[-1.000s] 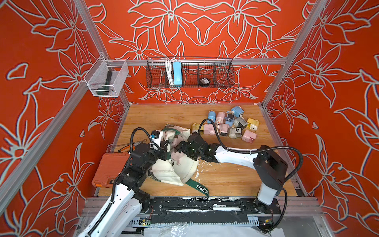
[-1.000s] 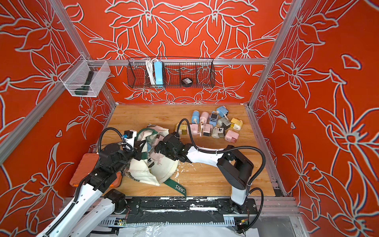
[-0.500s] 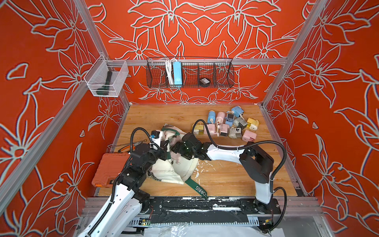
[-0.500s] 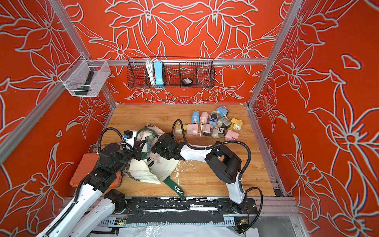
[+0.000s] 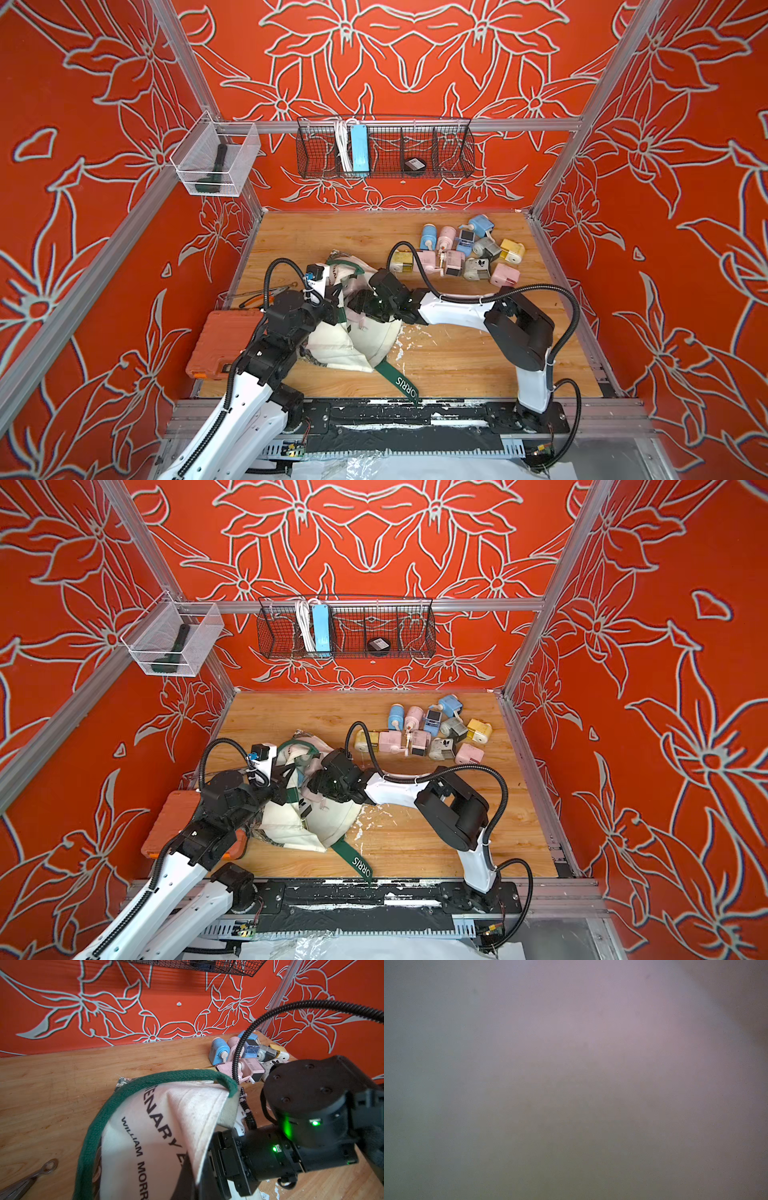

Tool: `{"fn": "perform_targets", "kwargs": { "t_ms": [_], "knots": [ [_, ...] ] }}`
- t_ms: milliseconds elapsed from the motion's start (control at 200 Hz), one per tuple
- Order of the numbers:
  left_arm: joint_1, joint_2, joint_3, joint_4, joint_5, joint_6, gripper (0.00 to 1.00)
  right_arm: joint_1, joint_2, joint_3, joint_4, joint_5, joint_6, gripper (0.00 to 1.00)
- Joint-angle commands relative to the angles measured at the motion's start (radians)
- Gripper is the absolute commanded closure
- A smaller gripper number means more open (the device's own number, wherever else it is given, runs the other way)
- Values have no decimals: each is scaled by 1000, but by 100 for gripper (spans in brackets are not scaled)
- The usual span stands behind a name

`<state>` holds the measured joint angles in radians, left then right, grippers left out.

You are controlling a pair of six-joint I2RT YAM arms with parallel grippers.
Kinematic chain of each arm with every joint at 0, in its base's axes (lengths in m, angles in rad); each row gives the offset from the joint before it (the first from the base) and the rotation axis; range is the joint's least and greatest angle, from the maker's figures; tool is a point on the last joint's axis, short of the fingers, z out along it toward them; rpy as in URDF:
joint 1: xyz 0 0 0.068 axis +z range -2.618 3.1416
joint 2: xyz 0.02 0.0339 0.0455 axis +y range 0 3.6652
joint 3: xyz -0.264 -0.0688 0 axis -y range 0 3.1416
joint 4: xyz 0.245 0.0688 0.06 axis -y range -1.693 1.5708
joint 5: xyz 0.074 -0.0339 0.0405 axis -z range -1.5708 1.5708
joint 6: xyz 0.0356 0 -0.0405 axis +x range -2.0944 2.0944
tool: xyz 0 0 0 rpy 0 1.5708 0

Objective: Take out the pencil sharpeners from the tote bags
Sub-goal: Pick up the pencil sharpener from the canvas bag.

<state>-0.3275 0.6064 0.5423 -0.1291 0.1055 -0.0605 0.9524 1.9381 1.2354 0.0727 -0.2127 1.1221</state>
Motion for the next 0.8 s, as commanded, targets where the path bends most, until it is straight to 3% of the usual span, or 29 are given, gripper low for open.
{"fn": "perform_targets", "kwargs": {
  "t_ms": [0,360,541,676,796],
  "knots": [
    [-8,-12,7,9,9,-5,100,0,-105,-54,19,4,-126,52],
    [-8,-17,7,11,13,-7,100,-8,-421,-237,-111,72,-524,55],
    [-8,-19,7,11,13,-7,100,-30,-577,-271,-290,108,-755,55],
    [-8,-28,6,11,14,-7,100,-63,-712,-308,-407,207,-818,55],
    [-8,-28,7,10,15,-7,100,-156,-796,-320,-463,267,-803,56]
  ]
}}
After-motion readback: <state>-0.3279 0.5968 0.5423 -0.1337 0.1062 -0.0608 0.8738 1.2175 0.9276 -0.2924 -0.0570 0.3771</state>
